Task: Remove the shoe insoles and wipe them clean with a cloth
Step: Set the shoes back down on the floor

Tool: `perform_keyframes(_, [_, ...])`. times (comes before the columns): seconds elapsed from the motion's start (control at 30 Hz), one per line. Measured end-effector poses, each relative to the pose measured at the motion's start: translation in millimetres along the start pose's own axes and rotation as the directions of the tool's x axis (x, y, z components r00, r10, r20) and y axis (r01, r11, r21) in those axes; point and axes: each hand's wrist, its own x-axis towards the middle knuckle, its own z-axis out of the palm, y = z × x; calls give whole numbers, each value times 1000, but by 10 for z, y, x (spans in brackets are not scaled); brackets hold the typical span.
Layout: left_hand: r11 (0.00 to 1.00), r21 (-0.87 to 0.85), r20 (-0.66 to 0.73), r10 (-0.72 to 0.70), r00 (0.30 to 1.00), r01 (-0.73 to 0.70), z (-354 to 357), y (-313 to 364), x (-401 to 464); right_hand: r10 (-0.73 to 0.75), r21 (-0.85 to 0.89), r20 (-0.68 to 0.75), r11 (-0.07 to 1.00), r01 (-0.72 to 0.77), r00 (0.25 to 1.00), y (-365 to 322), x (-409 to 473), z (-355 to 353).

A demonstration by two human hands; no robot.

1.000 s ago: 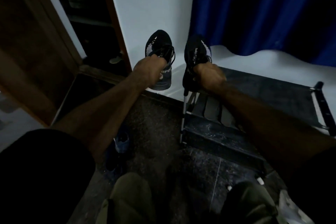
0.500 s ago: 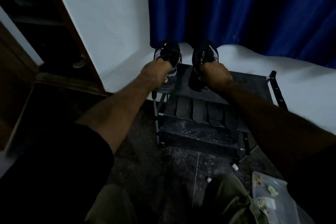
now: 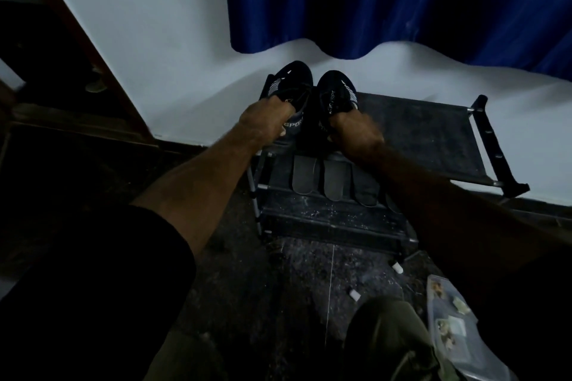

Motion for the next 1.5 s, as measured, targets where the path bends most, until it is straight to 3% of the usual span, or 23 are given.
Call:
perform_keyframes(0.5, [997, -81, -12, 0, 1000, -1, 101, -116, 178, 13, 31, -24, 999, -13, 1000, 65, 146, 135])
perform_keyframes(0.8, [1000, -8, -61, 8, 998, -9, 37, -77, 101, 8, -2, -39, 1000, -8, 999, 73, 157, 143])
perform_keyframes(1.03, [998, -58, -167, 27, 986, -38, -216, -147, -199, -46, -86, -204, 996, 29, 978, -52, 44, -60])
perform_keyframes(1.27, [995, -10, -187, -103, 977, 103, -561, -403, -835, -156, -59, -259, 988, 145, 953, -523, -170, -369])
perform_keyframes(1.5, [956, -28, -276, -288, 917, 292, -707, -995, -1883, -330, -93, -282, 944, 317, 901, -1468, -416, -404])
